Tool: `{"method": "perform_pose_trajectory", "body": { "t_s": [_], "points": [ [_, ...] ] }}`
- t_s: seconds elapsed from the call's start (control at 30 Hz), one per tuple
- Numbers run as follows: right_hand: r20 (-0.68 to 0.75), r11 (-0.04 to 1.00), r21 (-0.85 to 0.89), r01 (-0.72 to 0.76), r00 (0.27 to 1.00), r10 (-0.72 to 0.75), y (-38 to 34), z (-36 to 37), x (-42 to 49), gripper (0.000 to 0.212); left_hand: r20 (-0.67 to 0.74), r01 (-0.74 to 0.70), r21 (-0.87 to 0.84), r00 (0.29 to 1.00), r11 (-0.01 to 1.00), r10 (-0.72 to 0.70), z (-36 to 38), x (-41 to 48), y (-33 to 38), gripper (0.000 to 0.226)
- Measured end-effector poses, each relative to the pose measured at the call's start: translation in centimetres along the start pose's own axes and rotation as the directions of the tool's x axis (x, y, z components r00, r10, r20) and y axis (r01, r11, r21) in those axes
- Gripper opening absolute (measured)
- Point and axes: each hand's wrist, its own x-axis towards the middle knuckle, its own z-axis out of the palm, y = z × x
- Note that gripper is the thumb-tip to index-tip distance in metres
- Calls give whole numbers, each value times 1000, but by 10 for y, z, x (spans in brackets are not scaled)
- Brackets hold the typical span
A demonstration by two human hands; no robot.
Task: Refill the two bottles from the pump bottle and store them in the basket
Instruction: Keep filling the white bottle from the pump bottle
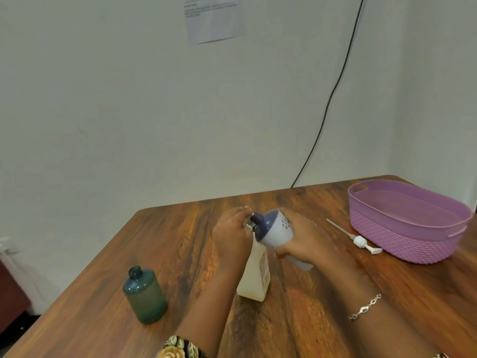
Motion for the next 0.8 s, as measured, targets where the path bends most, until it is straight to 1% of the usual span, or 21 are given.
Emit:
{"method": "perform_pose_trajectory", "body": {
  "t_s": [0.1, 0.2, 0.33, 0.47, 0.57, 0.67, 0.8],
  "points": [
    [-9, 1000, 5, -12, 1000, 12, 4, 3, 3, 79, -9, 35, -11, 999, 999, -35, 1, 0, 0, 28],
    [-14, 1000, -9, -11, 1000, 10, 6, 5, 5, 79, -20, -12, 0, 1000, 1000, 12, 4, -6, -1, 24],
    [-13, 1000, -28, 0, 1000, 0, 4, 6, 4, 77, 9, -33, 46, 999, 998, 33, 3, -5, -4, 24],
    [-23, 1000, 16, 1, 1000, -1, 6, 7, 4, 76, 69, -1, 66, 998, 998, -4, -3, 3, -3, 31],
    [-31, 1000, 3, -1, 1000, 1, 7, 6, 5, 75, 31, 34, 69, 999, 997, -36, -1, 2, 2, 31],
    [-30, 1000, -16, 5, 1000, -6, 10, 9, 6, 75, -23, 31, -3, 999, 1000, -31, 5, -11, 3, 27],
    [-23, 999, -37, 2, 1000, -3, 15, 13, 7, 81, -26, 7, 2, 1000, 1000, -7, 5, -14, -4, 26]
  ]
}}
